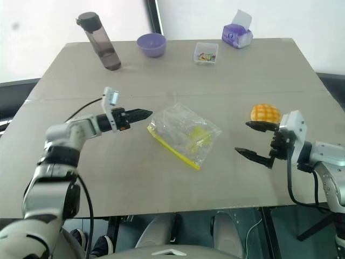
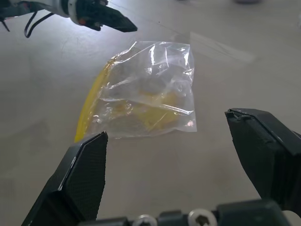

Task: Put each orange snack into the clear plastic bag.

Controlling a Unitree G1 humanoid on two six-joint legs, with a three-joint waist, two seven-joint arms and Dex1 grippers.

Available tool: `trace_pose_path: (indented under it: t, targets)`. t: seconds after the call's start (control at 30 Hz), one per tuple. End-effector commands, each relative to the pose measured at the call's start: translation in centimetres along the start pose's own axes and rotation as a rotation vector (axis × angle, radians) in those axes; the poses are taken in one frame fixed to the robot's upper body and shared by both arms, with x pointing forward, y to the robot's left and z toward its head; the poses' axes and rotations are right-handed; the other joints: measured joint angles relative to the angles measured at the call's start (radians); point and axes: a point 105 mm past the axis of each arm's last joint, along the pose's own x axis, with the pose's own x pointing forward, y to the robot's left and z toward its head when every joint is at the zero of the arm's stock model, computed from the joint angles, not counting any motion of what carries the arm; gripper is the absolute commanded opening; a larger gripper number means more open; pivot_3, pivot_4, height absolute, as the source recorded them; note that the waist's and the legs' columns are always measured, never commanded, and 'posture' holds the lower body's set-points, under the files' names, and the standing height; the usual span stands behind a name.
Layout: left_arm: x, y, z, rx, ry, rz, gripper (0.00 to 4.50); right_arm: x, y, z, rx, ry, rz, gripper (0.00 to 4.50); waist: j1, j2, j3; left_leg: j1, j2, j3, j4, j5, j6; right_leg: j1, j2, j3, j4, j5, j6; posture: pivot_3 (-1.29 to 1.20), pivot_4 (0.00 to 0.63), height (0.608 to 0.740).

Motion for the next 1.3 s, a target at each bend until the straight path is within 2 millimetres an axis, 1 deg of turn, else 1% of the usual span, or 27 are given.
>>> trace_pose_path:
  t: [0.03, 0.1, 0.17, 0.33, 0.43, 0.53, 0.6, 0.7, 0.8, 0.83, 0.9, 1.0, 1.2, 1.27, 1.3]
  targets:
    - [1.4, 0.1, -1.3, -0.039, 0.133, -0.053, 2.36, -0.7, 0.2, 0.7, -0.062, -0.007, -0.023, 4.43, -0.010, 0.000, 0.000, -0.003, 0.000, 0.000, 0.002, 0.000, 0.000, -0.001, 0.000, -0.001, 0.000, 0.000, 0.000, 0.00, 0.150, 0.740]
    - [2.4, -0.6, -2.4, -0.046, 0.226, -0.103, 2.36, -0.9, 0.6, 0.4, -0.062, -0.002, -0.037, 4.43, -0.010, 0.000, 0.000, -0.006, 0.000, -0.001, 0.004, 0.000, 0.000, -0.003, 0.000, -0.002, 0.000, 0.000, 0.000, 0.00, 0.150, 0.740]
    - [2.7, -1.3, -2.9, -0.043, 0.274, -0.164, 2.36, -1.0, 0.8, 0.3, -0.064, 0.000, -0.047, 4.43, -0.004, 0.000, 0.000, -0.009, -0.001, -0.004, 0.007, 0.000, 0.000, -0.003, 0.000, -0.006, 0.000, 0.000, 0.000, 0.00, 0.150, 0.740]
    - [3.1, -3.2, -3.0, -0.084, 0.316, -0.311, 2.36, -1.3, 1.1, 0.1, -0.065, 0.008, -0.075, 4.43, -0.004, 0.000, 0.000, -0.008, -0.001, -0.004, 0.011, 0.000, 0.000, -0.002, 0.000, -0.006, 0.006, 0.000, 0.000, 0.00, 0.150, 0.740]
    - [3.1, -3.5, -3.6, -0.082, 0.352, -0.339, 2.36, -1.3, 1.3, -0.2, -0.067, 0.017, -0.073, 4.43, -0.006, 0.000, 0.000, -0.008, -0.001, -0.005, 0.012, -0.002, 0.004, -0.002, 0.000, -0.006, 0.009, 0.000, 0.000, 0.00, 0.150, 0.740]
    - [3.2, -3.2, -4.2, -0.083, 0.372, -0.321, 2.36, -1.3, 1.3, -0.2, -0.070, 0.014, -0.076, 4.43, -0.011, 0.000, 0.000, -0.007, -0.001, -0.005, 0.013, -0.002, 0.004, -0.003, 0.000, -0.006, 0.011, 0.000, 0.000, 0.00, 0.150, 0.740]
    - [3.1, -3.4, -4.7, -0.103, 0.384, -0.344, 2.36, -1.2, 1.3, -0.2, -0.075, 0.006, -0.077, 4.43, -0.013, 0.000, 0.000, -0.007, -0.001, -0.006, 0.014, -0.002, 0.004, -0.002, 0.000, -0.006, 0.012, 0.000, 0.000, 0.00, 0.150, 0.740]
    - [3.0, -3.6, -5.0, -0.134, 0.382, -0.362, 1.60, -1.1, 1.4, -0.1, -0.079, -0.008, -0.064, 4.50, -0.016, 0.000, 0.000, -0.007, -0.001, -0.008, 0.014, -0.002, 0.004, -0.002, 0.000, -0.006, 0.012, 0.000, 0.000, 0.00, 0.150, 0.740]
    - [2.8, -3.7, -5.3, -0.148, 0.383, -0.380, 0.21, -1.2, 1.5, -0.2, -0.078, -0.008, -0.048, 4.50, -0.021, 0.000, 0.000, -0.007, -0.001, -0.010, 0.014, -0.002, 0.004, -0.002, 0.000, -0.006, 0.013, 0.000, 0.000, 0.00, 0.150, 0.740]
    - [2.8, -3.6, -5.4, -0.151, 0.379, -0.376, 0.10, -1.3, 1.5, -0.2, -0.081, -0.002, -0.043, 4.50, -0.021, 0.001, 0.000, -0.007, -0.001, -0.010, 0.014, -0.002, 0.004, -0.002, 0.000, -0.006, 0.013, 0.000, 0.000, 0.00, 0.150, 0.740]
    - [2.9, -3.9, -5.1, -0.184, 0.345, -0.392, 0.10, -1.2, 1.4, -0.3, -0.082, 0.000, -0.042, 4.50, -0.022, 0.000, 0.000, -0.005, -0.001, -0.010, 0.014, -0.003, 0.005, -0.001, 0.000, -0.006, 0.013, 0.000, 0.000, 0.00, 0.150, 0.740]
    - [3.0, -4.6, -4.2, -0.236, 0.288, -0.437, 0.10, -1.3, 1.4, -0.3, -0.084, -0.001, -0.040, 4.50, -0.023, 0.000, 0.000, -0.005, -0.001, -0.010, 0.015, -0.003, 0.005, -0.001, 0.000, -0.006, 0.014, 0.000, 0.000, 0.00, 0.150, 0.740]
    - [2.7, -5.7, -1.0, -0.443, 0.070, -0.510, 0.10, -1.4, 1.7, -0.3, -0.097, 0.016, -0.033, 4.50, -0.025, 0.000, 0.000, -0.006, -0.001, -0.012, 0.015, -0.003, 0.005, -0.001, 0.000, -0.006, 0.014, 0.000, 0.000, 0.00, 0.150, 0.740]
    - [2.4, -6.1, -0.7, -0.510, 0.022, -0.524, 0.10, -0.9, 1.9, -0.4, -0.120, 0.036, -0.028, 4.50, -0.026, 0.000, 0.000, -0.006, -0.001, -0.012, 0.015, -0.003, 0.005, -0.001, 0.000, -0.006, 0.014, 0.000, 0.000, 0.00, 0.150, 0.740]
    - [2.3, -6.3, -0.9, -0.522, 0.010, -0.521, 0.10, -0.5, 2.2, -0.4, -0.127, 0.040, -0.021, 4.50, -0.026, 0.000, 0.000, -0.006, -0.001, -0.012, 0.015, -0.003, 0.005, -0.001, 0.000, -0.006, 0.014, 0.000, 0.000, 0.00, 0.150, 0.740]
